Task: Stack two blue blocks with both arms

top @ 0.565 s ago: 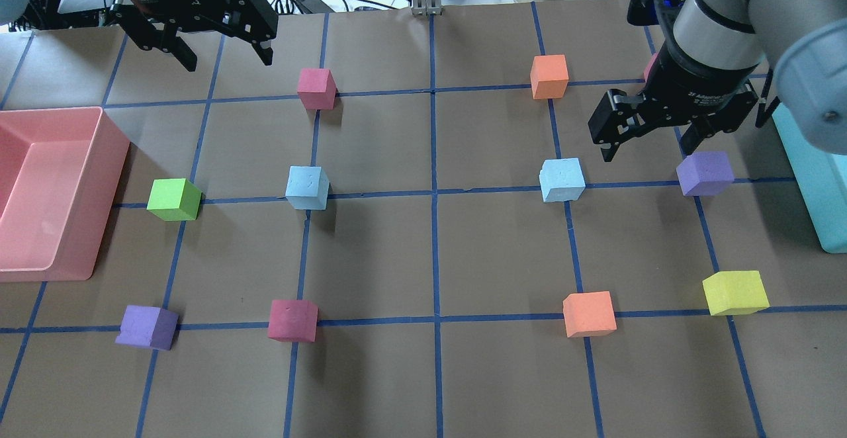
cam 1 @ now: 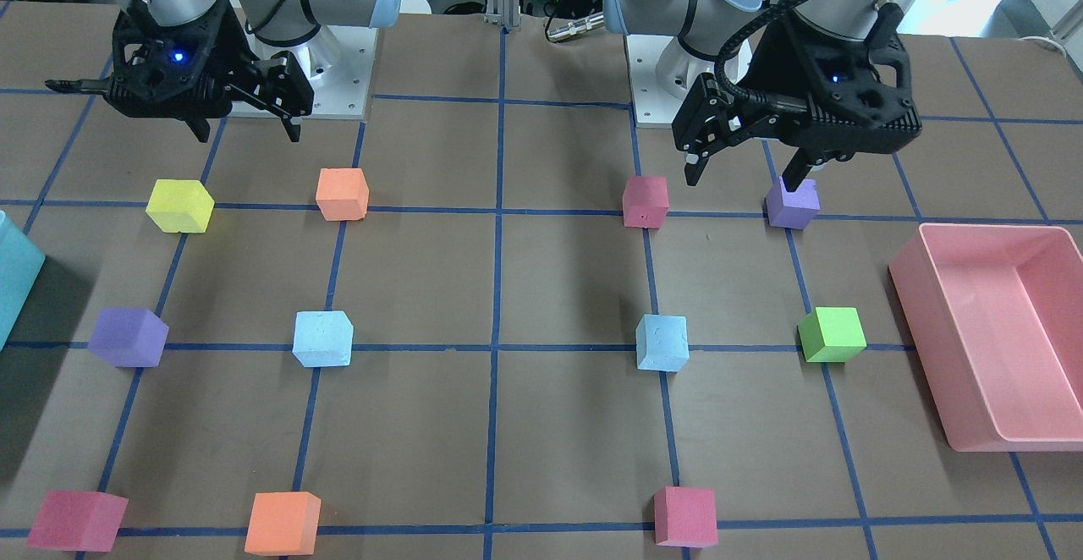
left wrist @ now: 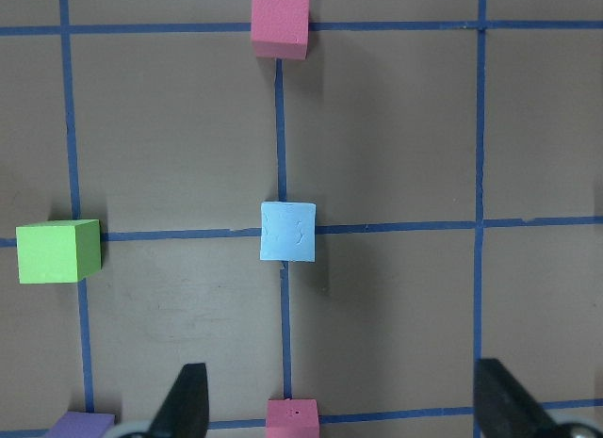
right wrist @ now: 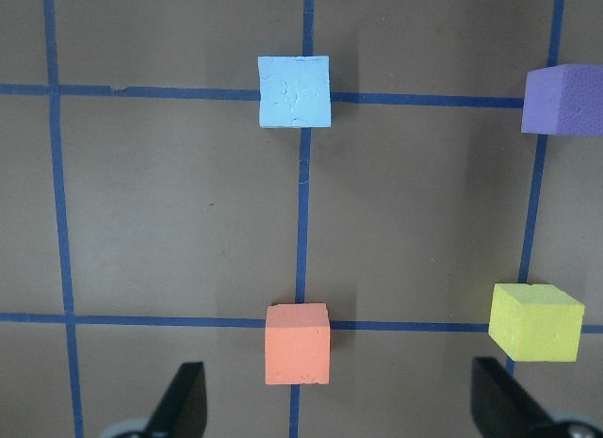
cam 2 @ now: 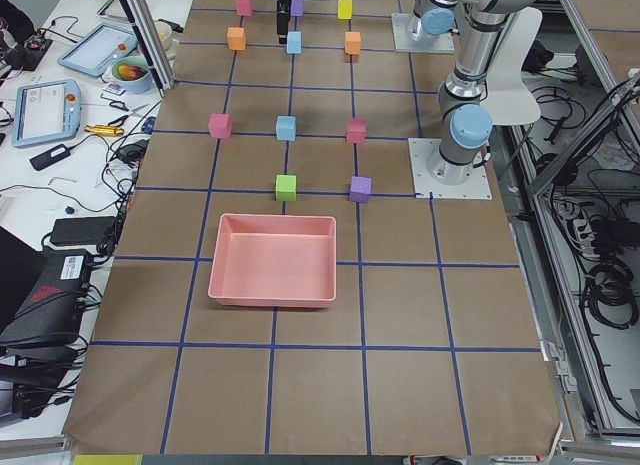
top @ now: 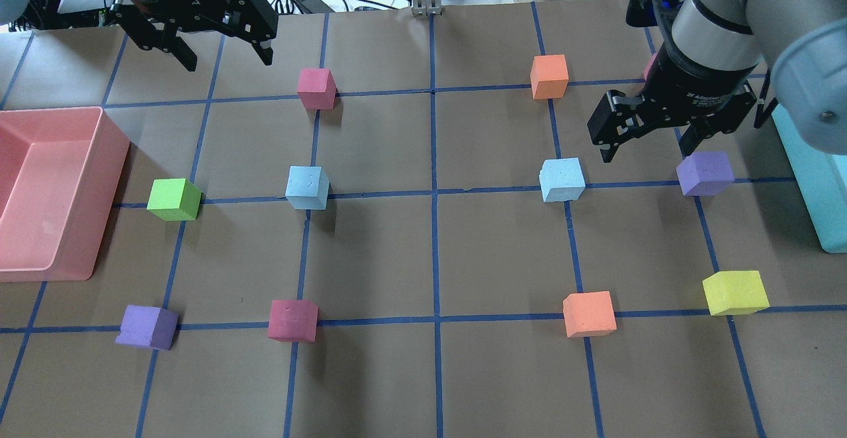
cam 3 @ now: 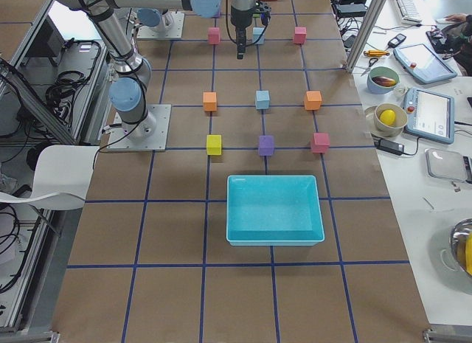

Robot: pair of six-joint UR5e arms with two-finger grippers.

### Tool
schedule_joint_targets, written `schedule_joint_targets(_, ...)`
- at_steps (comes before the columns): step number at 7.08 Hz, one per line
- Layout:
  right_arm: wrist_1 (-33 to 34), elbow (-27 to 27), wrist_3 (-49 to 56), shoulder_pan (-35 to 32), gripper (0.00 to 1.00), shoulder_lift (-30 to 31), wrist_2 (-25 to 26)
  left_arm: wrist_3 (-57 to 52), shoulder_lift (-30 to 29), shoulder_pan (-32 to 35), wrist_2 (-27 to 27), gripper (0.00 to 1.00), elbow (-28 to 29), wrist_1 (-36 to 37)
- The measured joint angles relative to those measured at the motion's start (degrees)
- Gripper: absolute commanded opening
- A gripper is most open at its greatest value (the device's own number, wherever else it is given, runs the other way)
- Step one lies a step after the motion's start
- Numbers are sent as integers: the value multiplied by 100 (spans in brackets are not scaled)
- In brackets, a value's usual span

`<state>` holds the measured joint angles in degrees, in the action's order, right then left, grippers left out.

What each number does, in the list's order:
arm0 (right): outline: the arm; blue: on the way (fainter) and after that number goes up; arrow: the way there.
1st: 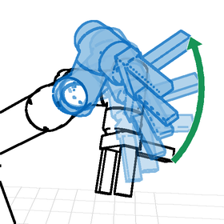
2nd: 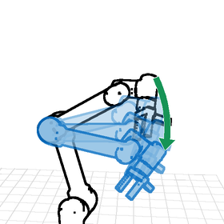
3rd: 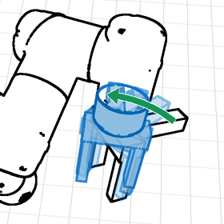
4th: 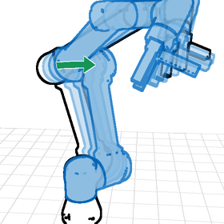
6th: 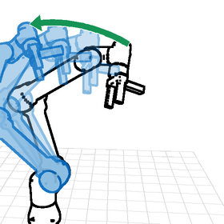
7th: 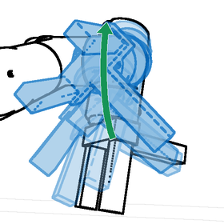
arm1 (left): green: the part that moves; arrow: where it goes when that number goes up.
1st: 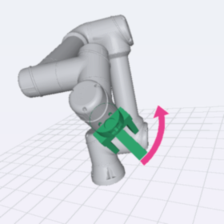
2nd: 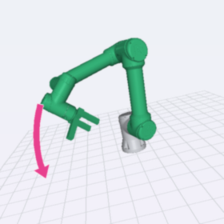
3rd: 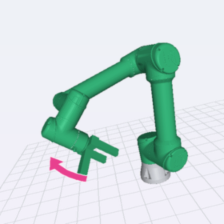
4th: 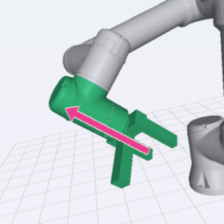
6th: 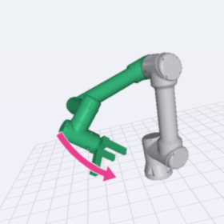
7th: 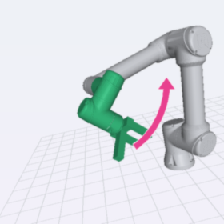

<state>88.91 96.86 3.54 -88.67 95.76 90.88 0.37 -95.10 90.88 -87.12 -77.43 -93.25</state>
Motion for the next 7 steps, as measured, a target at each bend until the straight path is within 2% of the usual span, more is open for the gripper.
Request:
schedule_joint_targets(3,205,233,3,13,100,-315,4,30,0,0,-12,100,0,-6)
schedule_joint_targets(7,1814,274,46,6,100,-1296,8,33,0,0,-20,100,0,-9)
